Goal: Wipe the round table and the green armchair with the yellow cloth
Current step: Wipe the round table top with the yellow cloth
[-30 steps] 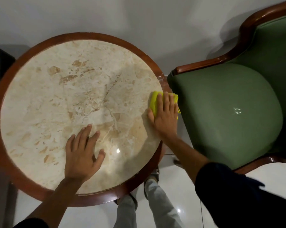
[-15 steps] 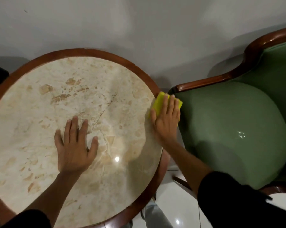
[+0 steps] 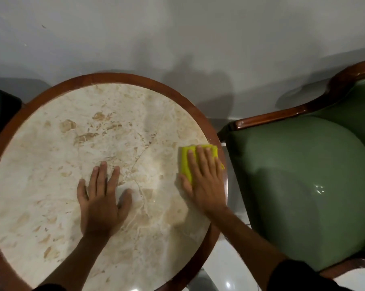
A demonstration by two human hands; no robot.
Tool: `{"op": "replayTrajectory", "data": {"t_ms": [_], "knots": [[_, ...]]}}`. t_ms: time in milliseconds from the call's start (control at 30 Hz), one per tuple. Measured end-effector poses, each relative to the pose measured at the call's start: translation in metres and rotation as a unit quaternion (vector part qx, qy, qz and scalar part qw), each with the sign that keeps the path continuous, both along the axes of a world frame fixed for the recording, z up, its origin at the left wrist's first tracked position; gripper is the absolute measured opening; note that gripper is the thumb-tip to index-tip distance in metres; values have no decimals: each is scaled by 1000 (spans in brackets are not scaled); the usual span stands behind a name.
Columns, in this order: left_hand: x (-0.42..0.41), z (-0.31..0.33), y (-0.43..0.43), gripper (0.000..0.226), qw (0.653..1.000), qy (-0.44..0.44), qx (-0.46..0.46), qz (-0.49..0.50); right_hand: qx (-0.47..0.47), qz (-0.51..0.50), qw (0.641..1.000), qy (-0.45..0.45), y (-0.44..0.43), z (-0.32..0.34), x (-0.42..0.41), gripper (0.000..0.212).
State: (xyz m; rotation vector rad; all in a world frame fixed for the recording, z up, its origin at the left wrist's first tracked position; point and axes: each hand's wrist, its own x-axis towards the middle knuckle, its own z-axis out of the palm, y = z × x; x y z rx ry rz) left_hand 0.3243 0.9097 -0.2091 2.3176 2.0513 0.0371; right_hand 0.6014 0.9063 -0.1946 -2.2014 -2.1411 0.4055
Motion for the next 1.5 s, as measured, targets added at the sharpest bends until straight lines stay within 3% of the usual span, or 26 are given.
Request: {"op": "replayTrajectory", "data": {"t_ms": [200,267,400,500,633,700,800,867,1000,1067,1133,1200,1267,1333,1367,1500], "knots": [[-2,-3,0,69,1000,5,24,-7,-7,-93,995,37,134,11,-17,68],[-1,-2,0,68,999,1,30,-11,2,-52,998,37,133,9,-45,67],[-2,-2,-2,68,1000,-10,27,-7,35,57,997,39,30,2,-79,64],[-3,-6,-3,67,999,2,47,-20,30,30,999,34,7,-4,-54,64],[-2,-8,-4,65,996,16,84,-36,17,-82,996,24,92,0,-36,64],[-1,-5,-3,65,997,23,68,-28,12,-91,996,21,123,2,-60,64],[-1,-1,-5,67,998,26,59,-23,16,107,994,22,115,1,-116,61],[-1,1,-3,68,998,19,56,-27,29,176,984,12,124,0,-110,62],[-2,-3,3,68,999,-4,47,-24,22,-32,999,-21,186,-1,-68,62],[-1,-2,1,69,999,-22,37,-15,19,-74,997,-20,207,4,-82,63],[-1,2,-2,70,999,-31,17,-10,19,-37,999,-8,218,6,-125,63],[-2,2,-1,69,999,-40,14,-8,2,68,998,16,218,8,-182,63],[-4,0,-2,67,998,-52,23,-4,-3,204,979,13,201,6,-228,62],[-4,-1,-1,66,998,-65,28,0,15,261,965,-3,202,1,-230,61],[-3,0,0,66,997,-67,26,2,29,244,969,-3,214,-2,-216,61],[-2,1,3,67,997,-75,20,0,26,9,999,-17,261,-3,-148,64]]}}
